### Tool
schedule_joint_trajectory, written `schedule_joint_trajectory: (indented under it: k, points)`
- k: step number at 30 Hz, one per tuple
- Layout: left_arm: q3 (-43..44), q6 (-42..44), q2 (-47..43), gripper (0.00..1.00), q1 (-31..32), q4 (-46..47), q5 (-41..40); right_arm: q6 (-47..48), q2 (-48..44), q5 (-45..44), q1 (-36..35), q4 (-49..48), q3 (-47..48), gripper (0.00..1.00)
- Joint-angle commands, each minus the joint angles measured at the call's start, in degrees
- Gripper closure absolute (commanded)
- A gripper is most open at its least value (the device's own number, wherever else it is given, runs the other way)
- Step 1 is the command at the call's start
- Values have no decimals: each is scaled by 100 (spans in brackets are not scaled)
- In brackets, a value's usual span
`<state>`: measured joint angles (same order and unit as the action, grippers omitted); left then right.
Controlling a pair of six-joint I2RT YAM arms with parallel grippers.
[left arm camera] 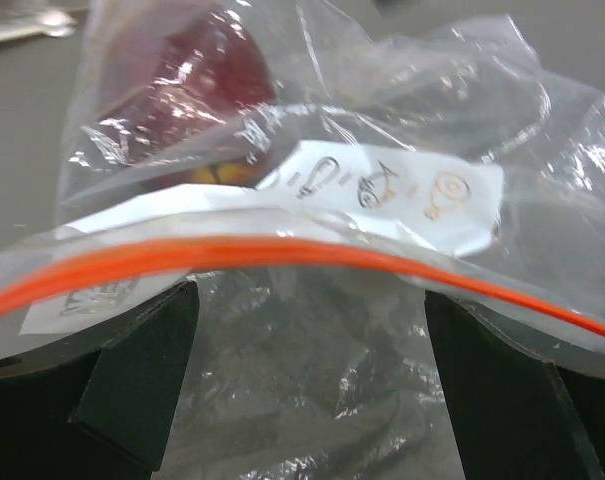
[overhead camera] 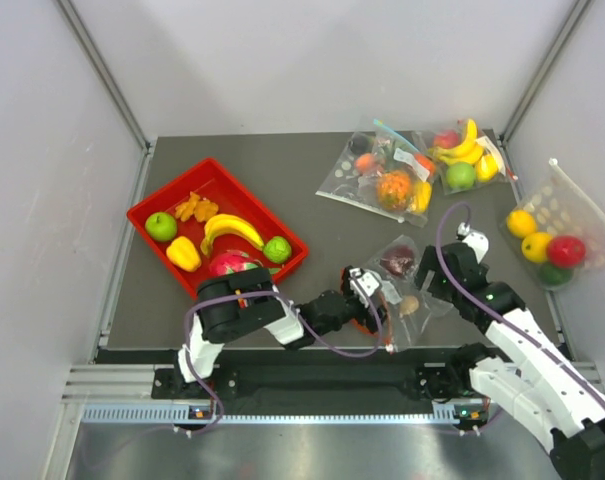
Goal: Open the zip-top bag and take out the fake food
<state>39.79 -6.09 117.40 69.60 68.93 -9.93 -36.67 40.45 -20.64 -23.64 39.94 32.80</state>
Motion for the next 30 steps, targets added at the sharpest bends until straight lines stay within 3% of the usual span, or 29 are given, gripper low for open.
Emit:
schedule_joint_trajectory:
  k: [1, 9, 12, 17, 18, 22, 24, 30]
  points:
    - [-120, -42, -455, 1, -210, 306, -184, -156, 209, 218, -114, 145, 78, 7]
    - [-419, 160, -824, 1, -588, 332, 201, -166, 261, 798, -246, -178, -124, 10]
    - [-498, 213, -860, 1, -615, 437, 561, -174, 473, 1255, -247, -687, -475, 18]
    - [-516, 56, -719, 1, -615, 736, 1194, -166, 595, 1511, -255, -1111, -836, 41]
    - [-490, -32, -684, 1, -615, 789, 1256, -157, 631, 1511, -255, -1146, -862, 50]
    - [-297, -147, -500, 1, -562, 868, 1503, -148, 710, 1633, -255, -1401, -1003, 72]
    - [-165, -173, -447, 1, -518, 798, 1530, -174, 701, 1660, -255, -1551, -1091, 79]
    - [90, -173, -280, 1, -518, 421, 1626, -183, 649, 1686, -255, -1656, -1179, 84]
